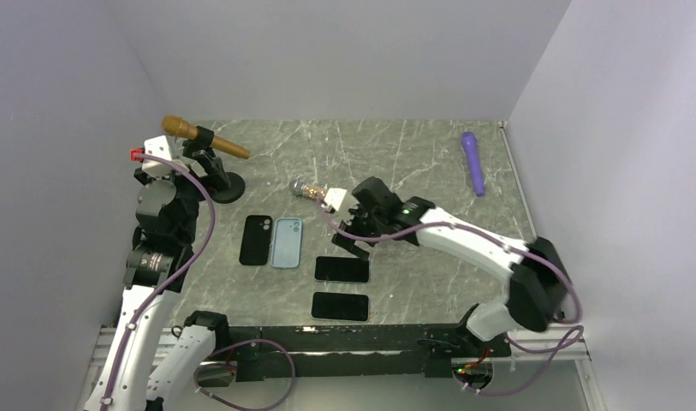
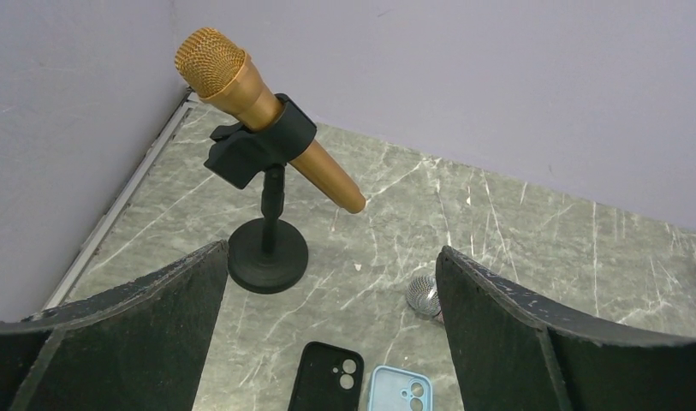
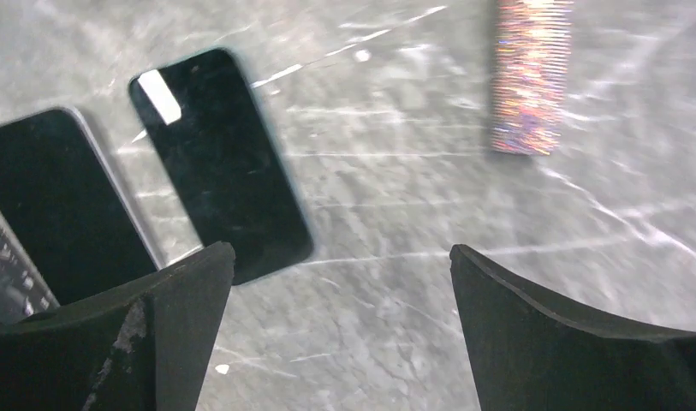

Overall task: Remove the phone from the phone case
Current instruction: Place the phone at the center of the board, then reset both arms

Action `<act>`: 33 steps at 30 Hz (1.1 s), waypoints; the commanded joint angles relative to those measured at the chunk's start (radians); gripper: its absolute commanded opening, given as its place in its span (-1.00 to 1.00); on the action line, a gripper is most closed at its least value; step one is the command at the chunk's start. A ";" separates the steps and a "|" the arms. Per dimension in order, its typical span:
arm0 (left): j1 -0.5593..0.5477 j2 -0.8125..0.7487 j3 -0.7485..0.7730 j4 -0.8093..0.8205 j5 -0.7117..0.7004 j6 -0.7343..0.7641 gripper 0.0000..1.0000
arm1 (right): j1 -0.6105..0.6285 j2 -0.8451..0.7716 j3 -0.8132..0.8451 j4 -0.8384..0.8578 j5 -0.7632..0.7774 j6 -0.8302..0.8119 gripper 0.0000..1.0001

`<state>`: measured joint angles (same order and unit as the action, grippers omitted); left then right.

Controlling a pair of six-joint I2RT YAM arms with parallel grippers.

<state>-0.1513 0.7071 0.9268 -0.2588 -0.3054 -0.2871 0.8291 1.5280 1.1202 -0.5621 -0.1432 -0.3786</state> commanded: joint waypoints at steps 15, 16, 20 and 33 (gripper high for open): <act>0.016 -0.029 -0.049 0.091 0.099 -0.007 0.92 | -0.025 -0.759 -0.238 0.011 1.169 1.054 1.00; 0.015 -0.035 -0.055 0.097 0.112 -0.011 0.93 | -0.025 -0.773 -0.200 -0.065 1.212 1.098 1.00; 0.012 -0.076 -0.080 0.151 0.200 -0.006 0.98 | -0.023 -0.846 -0.077 -0.231 1.258 1.135 1.00; 0.009 -0.291 -0.048 0.018 0.232 -0.113 0.99 | -0.024 -1.192 -0.133 0.092 1.010 0.719 1.00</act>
<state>-0.1410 0.4442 0.8398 -0.1967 -0.1108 -0.3428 0.8036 0.3305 0.9989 -0.5327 0.9276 0.4442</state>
